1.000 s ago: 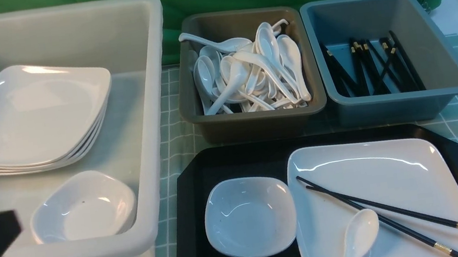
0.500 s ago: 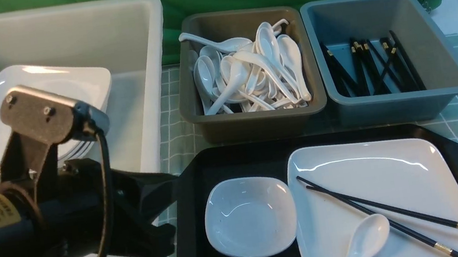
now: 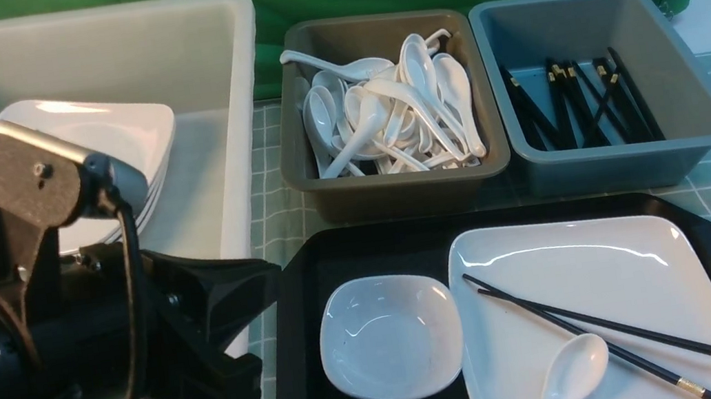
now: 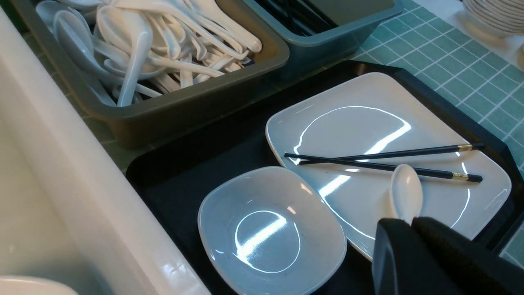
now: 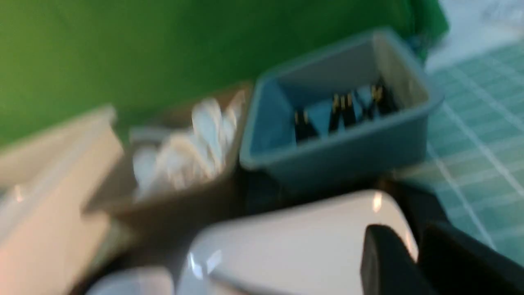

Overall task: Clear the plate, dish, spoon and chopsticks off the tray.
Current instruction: Use the right arm to grab a chopstick from the plate

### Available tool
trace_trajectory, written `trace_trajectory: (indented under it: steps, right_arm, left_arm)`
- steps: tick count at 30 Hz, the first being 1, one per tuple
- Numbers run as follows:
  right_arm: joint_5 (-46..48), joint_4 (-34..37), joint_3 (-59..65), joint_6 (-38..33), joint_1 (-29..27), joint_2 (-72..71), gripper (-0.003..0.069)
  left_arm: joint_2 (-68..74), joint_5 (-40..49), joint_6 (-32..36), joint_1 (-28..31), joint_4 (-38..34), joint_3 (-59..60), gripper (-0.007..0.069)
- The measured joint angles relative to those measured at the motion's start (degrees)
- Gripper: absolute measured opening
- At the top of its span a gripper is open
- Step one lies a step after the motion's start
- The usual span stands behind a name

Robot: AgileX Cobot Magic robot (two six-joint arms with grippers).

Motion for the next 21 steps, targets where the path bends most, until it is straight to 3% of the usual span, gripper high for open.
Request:
trace_trajectory:
  steps: [2, 3, 7, 13, 15, 21]
  right_arm:
    - [6.5, 0.0, -4.8, -4.1, 1.5, 4.7, 0.0139]
    - [14.7, 0.0, -11.3, -10.0, 4.6, 14.4, 0.0132]
    - [27.4, 0.0, -24.3, -22.9, 9.9, 35.6, 0.0132]
    - [38.7, -0.9, -38.9, -33.8, 9.6, 60.6, 0.0157]
    - [41.6, -1.0, -42.3, -36.3, 8.1, 67.4, 0.0199]
    - [37.4, -1.2, -46.1, -44.1, 6.2, 78.1, 0.0495]
  left_arm:
    - [0.0, 0.0, 0.3, 0.0, 0.0, 0.0, 0.0017]
    - [0.0, 0.0, 0.7, 0.0, 0.0, 0.0, 0.0017]
    - [-0.3, 0.5, 1.6, 0.0, -0.5, 0.0, 0.0017]
    - [-4.7, 4.1, 6.1, 0.0, -4.6, 0.0, 0.0017]
    - [-7.3, 5.3, 7.4, 0.0, -5.6, 0.0, 0.0017]
    - [-13.3, 9.7, 8.3, 0.0, -5.6, 0.0, 0.0017]
